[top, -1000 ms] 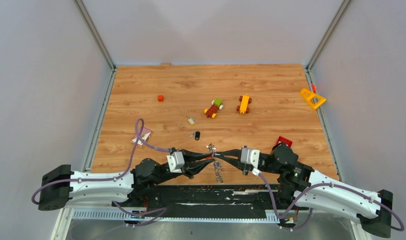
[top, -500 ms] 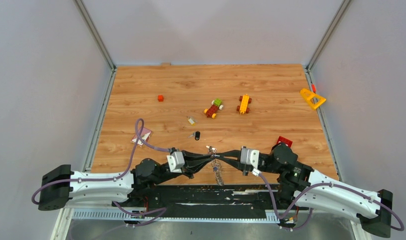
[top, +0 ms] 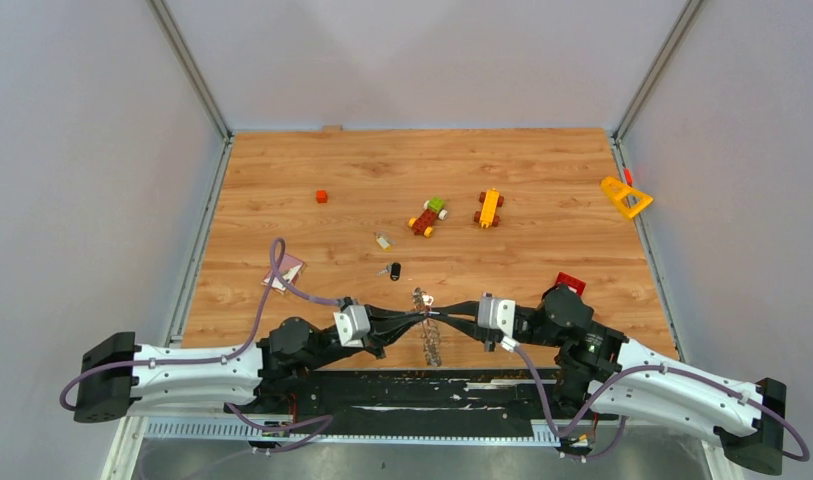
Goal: Remove the keys from the keyring
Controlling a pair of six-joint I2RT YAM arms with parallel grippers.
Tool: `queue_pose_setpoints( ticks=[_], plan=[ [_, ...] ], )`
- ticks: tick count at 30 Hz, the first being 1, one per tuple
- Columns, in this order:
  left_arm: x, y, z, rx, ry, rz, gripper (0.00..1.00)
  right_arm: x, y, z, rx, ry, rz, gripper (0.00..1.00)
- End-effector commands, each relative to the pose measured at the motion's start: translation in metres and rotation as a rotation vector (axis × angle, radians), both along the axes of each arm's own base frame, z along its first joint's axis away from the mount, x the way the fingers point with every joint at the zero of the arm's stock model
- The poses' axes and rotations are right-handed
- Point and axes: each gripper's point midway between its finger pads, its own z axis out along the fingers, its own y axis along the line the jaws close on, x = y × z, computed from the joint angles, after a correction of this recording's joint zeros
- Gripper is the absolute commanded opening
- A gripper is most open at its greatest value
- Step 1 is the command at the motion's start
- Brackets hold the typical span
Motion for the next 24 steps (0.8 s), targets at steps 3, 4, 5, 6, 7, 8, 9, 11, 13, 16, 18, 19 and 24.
queue_pose_setpoints(
  ticks=[3, 4, 5, 6, 7, 8, 9, 11, 13, 16, 18, 19, 24],
  plan=[
    [0.014, 0.009, 0.004, 0.117, -0.044, 0.089, 0.00, -0.001, -0.006, 0.025, 0.033, -0.036, -0.015, 0.00],
    [0.016, 0.011, 0.004, 0.141, -0.049, 0.102, 0.00, 0.001, -0.007, 0.024, 0.031, -0.036, -0.023, 0.00],
    [0.017, 0.013, 0.003, 0.168, -0.055, 0.112, 0.00, 0.001, -0.008, 0.024, 0.030, -0.035, -0.030, 0.00],
    [0.019, 0.014, 0.002, 0.197, -0.062, 0.119, 0.00, 0.003, -0.008, 0.023, 0.028, -0.033, -0.038, 0.00],
    [0.019, 0.015, 0.002, 0.221, -0.070, 0.125, 0.00, 0.004, -0.009, 0.022, 0.026, -0.031, -0.045, 0.00],
    [0.021, 0.016, 0.000, 0.255, -0.078, 0.130, 0.00, 0.005, -0.009, 0.020, 0.021, -0.028, -0.053, 0.00],
    [0.021, 0.017, 0.000, 0.285, -0.088, 0.134, 0.00, 0.007, -0.009, 0.020, 0.017, -0.024, -0.063, 0.00],
    [0.023, 0.018, -0.002, 0.354, -0.111, 0.138, 0.00, 0.010, -0.009, 0.017, 0.006, -0.015, -0.076, 0.00],
    [0.026, 0.020, -0.003, 0.415, -0.128, 0.148, 0.00, 0.012, -0.008, 0.015, -0.005, -0.007, -0.083, 0.00],
    [0.031, 0.023, -0.004, 0.500, -0.154, 0.167, 0.00, 0.014, -0.007, 0.012, -0.017, 0.004, -0.091, 0.00],
    [0.035, 0.026, -0.009, 0.573, -0.165, 0.182, 0.00, 0.014, -0.006, 0.011, -0.018, 0.007, -0.092, 0.00],
    [0.037, 0.027, -0.006, 0.594, -0.173, 0.190, 0.00, 0.014, -0.007, 0.011, -0.015, 0.007, -0.095, 0.00],
    [0.044, 0.032, -0.014, 0.750, -0.198, 0.210, 0.00, 0.015, -0.006, 0.012, -0.009, 0.007, -0.101, 0.00]
  ],
)
